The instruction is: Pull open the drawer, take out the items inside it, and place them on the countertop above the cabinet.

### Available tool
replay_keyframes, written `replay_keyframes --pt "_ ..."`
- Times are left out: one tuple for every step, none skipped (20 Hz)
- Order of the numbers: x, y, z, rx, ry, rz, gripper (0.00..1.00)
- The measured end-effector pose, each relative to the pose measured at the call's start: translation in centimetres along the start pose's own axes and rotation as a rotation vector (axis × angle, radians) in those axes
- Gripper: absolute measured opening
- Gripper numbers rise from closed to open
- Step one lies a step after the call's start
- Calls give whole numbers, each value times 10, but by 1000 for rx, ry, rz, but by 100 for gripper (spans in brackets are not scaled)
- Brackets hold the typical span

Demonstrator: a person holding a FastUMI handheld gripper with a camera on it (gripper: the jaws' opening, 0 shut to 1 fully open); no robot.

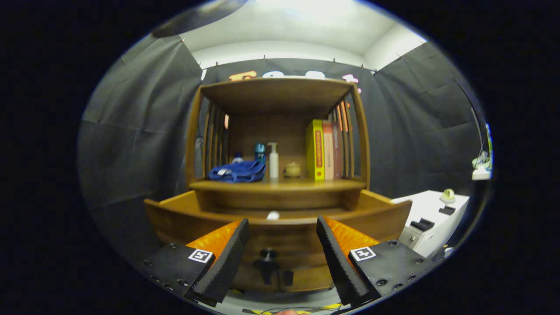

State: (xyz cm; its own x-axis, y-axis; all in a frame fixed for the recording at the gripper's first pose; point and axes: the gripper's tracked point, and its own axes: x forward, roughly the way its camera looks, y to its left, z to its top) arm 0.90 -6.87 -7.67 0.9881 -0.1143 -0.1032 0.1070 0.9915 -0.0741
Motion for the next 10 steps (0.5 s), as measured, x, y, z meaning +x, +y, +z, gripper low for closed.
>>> replay_keyframes --pt "15 -4 20 -13 13 -9 99" --pt "33 -6 38 -37 40 -12 99" --pt "53 -7 55 -61 76 -13 99" --pt "74 -5 66 -77 119 -4 99" --pt "96 2 74 -84 165 10 99" --pt "115 10 74 -100 235 30 99" --pt "132 19 69 -117 302 53 99" --pt "147 26 62 -129 384 76 99" --pt "159 35 51 -133 464 97 99" --pt "168 43 35 -128 544 115 99"
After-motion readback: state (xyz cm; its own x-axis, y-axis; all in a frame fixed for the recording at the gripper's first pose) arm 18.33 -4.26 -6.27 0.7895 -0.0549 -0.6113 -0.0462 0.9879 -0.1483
